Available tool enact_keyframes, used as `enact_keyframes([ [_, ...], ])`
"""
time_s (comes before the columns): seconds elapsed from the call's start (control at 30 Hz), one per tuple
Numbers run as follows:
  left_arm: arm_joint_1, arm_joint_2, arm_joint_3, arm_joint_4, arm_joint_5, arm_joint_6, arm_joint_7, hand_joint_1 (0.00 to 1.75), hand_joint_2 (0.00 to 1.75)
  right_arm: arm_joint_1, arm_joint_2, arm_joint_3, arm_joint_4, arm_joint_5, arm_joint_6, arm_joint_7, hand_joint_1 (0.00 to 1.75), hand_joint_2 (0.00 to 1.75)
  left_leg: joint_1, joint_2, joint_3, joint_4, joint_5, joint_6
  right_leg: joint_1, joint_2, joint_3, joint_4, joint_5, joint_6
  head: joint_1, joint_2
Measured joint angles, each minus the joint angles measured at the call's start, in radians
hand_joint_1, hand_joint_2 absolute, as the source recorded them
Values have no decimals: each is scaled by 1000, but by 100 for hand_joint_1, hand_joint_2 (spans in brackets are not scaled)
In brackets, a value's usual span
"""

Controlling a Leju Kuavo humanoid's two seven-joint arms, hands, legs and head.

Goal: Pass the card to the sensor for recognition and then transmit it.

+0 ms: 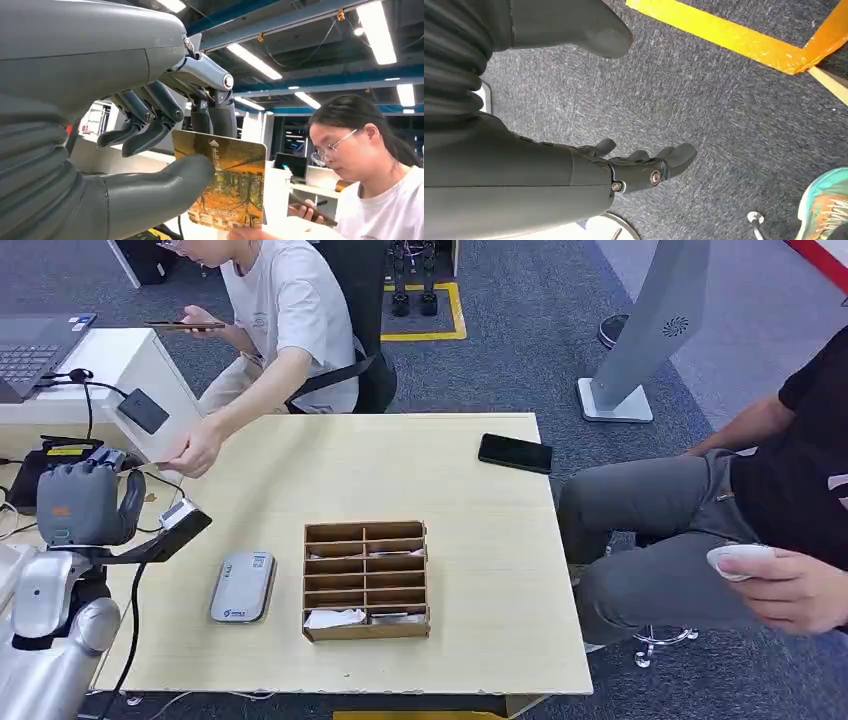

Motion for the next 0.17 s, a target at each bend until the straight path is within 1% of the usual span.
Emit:
enact_keyframes([
  [0.17, -1, 0, 0, 5, 0, 0, 0, 175, 175, 0, 0, 0, 0, 0, 0, 0, 0, 175, 0, 0, 0, 0, 0, 0, 0, 0, 0, 0, 0, 0, 0, 0],
])
